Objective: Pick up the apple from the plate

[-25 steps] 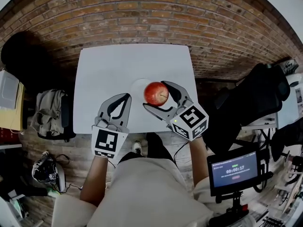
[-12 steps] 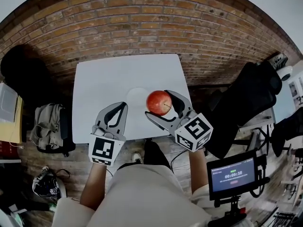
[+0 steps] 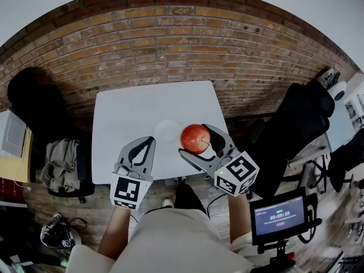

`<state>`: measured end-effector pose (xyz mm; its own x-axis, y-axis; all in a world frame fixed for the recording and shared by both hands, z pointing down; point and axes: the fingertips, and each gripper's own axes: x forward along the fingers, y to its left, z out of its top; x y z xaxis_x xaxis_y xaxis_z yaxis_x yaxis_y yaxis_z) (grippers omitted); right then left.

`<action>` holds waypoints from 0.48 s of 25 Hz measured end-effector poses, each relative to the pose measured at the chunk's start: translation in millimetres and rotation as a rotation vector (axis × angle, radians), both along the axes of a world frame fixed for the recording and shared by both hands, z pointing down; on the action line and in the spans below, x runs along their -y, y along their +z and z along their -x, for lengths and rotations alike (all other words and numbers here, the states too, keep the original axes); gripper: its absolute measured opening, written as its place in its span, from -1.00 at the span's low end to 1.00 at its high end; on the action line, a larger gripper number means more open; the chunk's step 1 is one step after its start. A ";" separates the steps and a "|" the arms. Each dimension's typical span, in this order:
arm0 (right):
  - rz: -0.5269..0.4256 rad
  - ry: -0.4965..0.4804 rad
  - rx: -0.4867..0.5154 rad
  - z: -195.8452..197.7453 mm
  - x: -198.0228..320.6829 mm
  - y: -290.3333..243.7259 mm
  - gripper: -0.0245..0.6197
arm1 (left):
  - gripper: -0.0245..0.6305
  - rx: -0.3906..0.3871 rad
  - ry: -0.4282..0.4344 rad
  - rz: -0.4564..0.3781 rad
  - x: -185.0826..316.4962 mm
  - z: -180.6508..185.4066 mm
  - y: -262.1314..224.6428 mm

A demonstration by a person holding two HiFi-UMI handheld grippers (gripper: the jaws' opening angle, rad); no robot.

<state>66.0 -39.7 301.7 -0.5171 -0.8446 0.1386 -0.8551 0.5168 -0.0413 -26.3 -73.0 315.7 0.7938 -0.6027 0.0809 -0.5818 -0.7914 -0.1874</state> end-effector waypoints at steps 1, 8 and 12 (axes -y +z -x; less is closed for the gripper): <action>-0.001 -0.002 0.006 0.4 -2.7 -1.5 0.32 | -0.91 0.000 0.000 -0.003 -1.8 0.6 -0.8; -0.004 0.017 0.046 -0.8 -7.6 -7.0 0.31 | -0.91 0.012 -0.001 -0.003 -5.7 4.3 1.7; -0.020 0.031 0.042 -2.4 -7.0 -12.9 0.31 | -0.91 0.003 -0.004 -0.016 -5.1 5.8 -4.2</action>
<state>68.5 -32.7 288.8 -0.4953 -0.8629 0.1000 -0.8687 0.4908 -0.0672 -32.1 -67.9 311.5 0.7913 -0.6070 0.0733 -0.5843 -0.7860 -0.2020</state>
